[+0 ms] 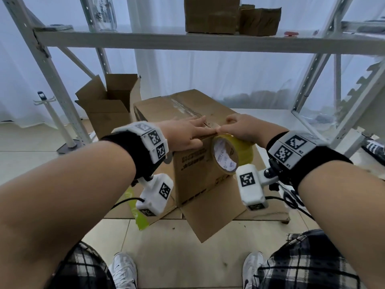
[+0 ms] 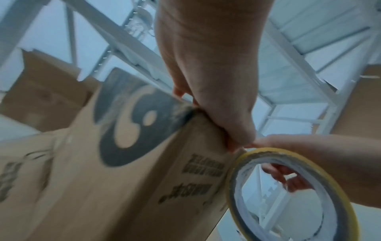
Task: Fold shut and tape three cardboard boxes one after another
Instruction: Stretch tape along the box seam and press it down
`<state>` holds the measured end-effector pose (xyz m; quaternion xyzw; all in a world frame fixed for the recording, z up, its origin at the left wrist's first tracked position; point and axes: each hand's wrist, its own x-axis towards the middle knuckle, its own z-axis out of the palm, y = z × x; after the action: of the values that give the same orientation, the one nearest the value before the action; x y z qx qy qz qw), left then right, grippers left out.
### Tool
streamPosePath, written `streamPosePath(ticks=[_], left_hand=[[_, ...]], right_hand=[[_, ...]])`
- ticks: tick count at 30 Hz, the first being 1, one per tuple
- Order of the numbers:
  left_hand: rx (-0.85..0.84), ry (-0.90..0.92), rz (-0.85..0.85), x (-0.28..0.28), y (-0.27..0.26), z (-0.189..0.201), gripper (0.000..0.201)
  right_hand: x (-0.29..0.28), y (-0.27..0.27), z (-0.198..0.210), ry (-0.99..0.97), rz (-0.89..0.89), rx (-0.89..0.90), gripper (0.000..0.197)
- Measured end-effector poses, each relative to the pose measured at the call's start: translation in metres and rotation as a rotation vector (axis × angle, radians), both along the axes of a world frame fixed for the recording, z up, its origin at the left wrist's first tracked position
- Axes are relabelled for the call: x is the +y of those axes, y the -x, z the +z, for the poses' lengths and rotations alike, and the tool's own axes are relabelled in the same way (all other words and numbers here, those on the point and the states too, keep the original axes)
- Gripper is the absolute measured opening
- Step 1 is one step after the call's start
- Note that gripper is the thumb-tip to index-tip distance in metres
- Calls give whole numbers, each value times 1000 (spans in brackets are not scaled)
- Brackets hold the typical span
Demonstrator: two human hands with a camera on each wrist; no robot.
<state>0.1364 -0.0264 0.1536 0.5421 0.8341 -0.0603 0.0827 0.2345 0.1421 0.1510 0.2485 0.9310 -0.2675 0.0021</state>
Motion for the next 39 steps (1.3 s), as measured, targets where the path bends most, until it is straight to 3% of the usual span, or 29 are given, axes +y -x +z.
streamPosePath(ticks=[3,5,7,10,15,17,23,27,31,39], left_hand=[[-70,-157,344,-24,-2,-9,87],[-192,-184,593,-37,-5,-11,106],[-329,-201,696,-43,-8,-12,113],[-425,-355,682,-43,-6,-13,113],[-377,-559,653,-42,21,16,103],[-338,-577,630,-39,29,23,101],[-303,-576,553,-22,51,-3,82],[-253,-382,566,-17,64,-22,51],[-240,-255,574,-22,76,-25,48],[-267,-265,337,-15,85,-28,43]], right_hand=[[11,1,-1,-82,-109,87,73],[16,5,-2,132,-117,180,63],[17,6,-8,350,-57,230,51],[16,7,-14,474,-73,339,60],[9,13,-1,494,-96,484,17],[7,18,2,468,-81,519,24],[11,36,-17,395,-169,449,42],[9,44,-36,389,-173,366,40],[-1,60,-27,343,-66,312,44],[6,72,-29,384,-97,266,45]])
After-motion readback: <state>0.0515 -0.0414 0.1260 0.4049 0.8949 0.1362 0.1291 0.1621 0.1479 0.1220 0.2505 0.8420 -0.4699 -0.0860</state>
